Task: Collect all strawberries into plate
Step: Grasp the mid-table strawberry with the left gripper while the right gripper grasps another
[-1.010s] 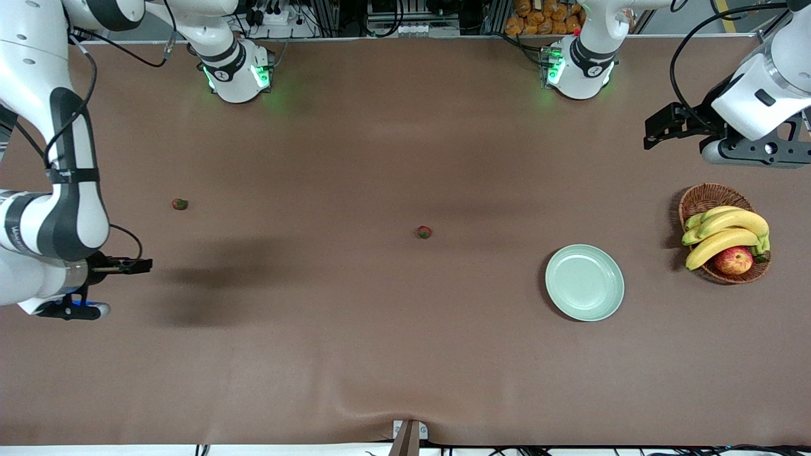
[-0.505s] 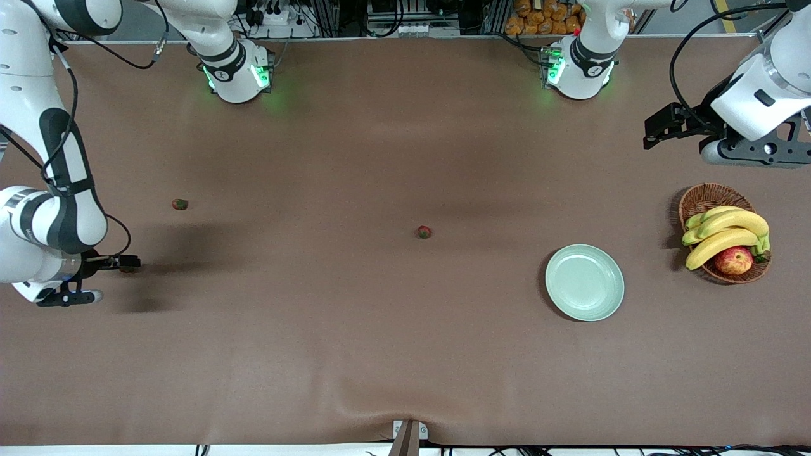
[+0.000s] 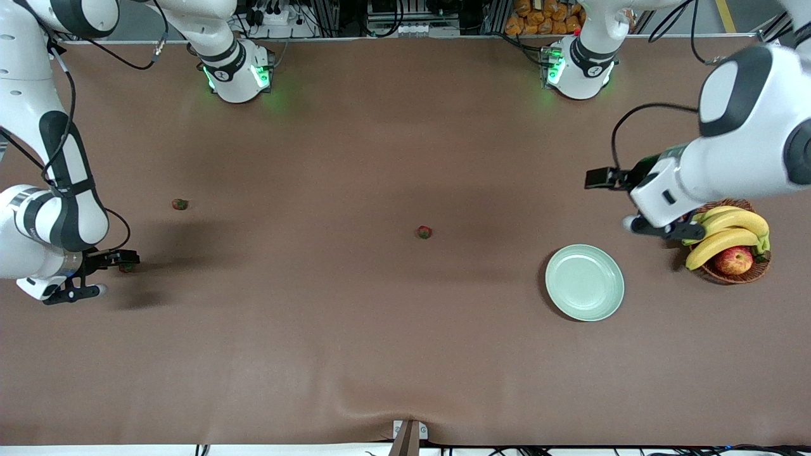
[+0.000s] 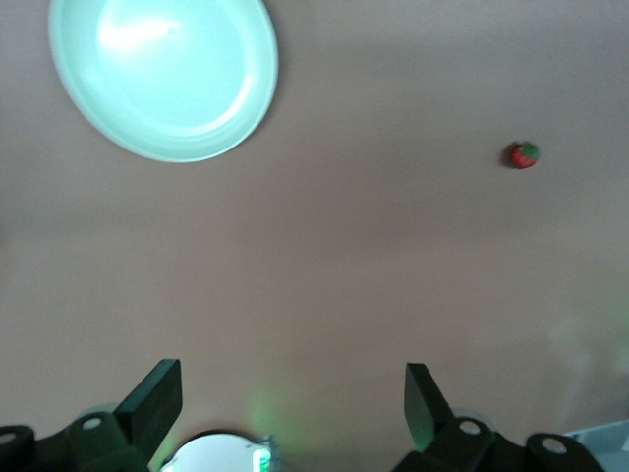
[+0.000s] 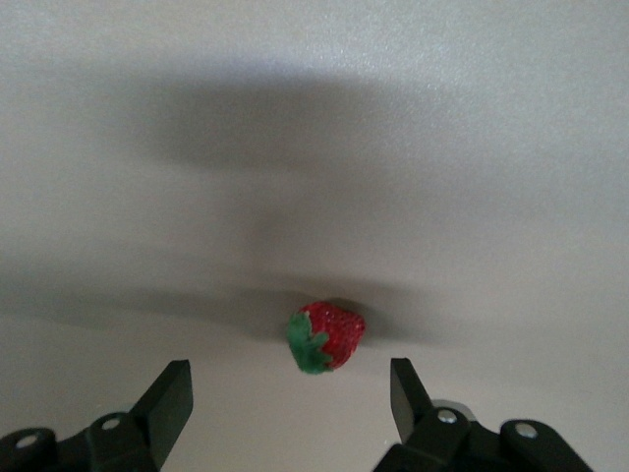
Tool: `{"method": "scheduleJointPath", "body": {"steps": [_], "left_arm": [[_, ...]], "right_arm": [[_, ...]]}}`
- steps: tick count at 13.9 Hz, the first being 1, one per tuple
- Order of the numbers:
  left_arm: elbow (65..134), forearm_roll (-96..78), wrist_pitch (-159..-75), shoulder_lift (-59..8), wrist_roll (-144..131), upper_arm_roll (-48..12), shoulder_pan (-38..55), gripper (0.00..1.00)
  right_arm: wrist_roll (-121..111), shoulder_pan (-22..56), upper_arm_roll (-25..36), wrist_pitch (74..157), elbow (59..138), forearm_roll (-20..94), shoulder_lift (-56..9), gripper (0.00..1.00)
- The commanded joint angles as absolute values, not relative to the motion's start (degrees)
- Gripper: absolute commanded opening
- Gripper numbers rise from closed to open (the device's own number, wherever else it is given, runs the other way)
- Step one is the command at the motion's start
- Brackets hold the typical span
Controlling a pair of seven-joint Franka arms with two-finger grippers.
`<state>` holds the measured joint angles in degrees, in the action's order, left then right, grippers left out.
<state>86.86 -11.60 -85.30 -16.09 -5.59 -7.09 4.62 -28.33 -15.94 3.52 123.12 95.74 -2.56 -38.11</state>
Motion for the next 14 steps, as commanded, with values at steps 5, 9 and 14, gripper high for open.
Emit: {"method": "scheduleJointPath", "body": {"steps": [5, 9, 14], "left_arm": [[81.3, -13.0, -98.4, -28.1, -18.2, -6.4, 17.3, 1.0], [81.7, 3.2, -104.5, -34.3, -29.5, -6.4, 31.1, 1.0], [81.6, 7.0, -118.0, -43.3, -45.6, -6.5, 40.1, 1.0]], "right_arm": [[-32.1, -18.4, 2.3, 129.4, 98.7, -4.0, -38.5, 0.63], [-33.9, -18.1, 2.4, 131.7, 100.5, -4.0, -38.3, 0.18], [-31.9, -17.5, 2.2, 122.4, 94.9, -3.3, -38.2, 0.0]]}}
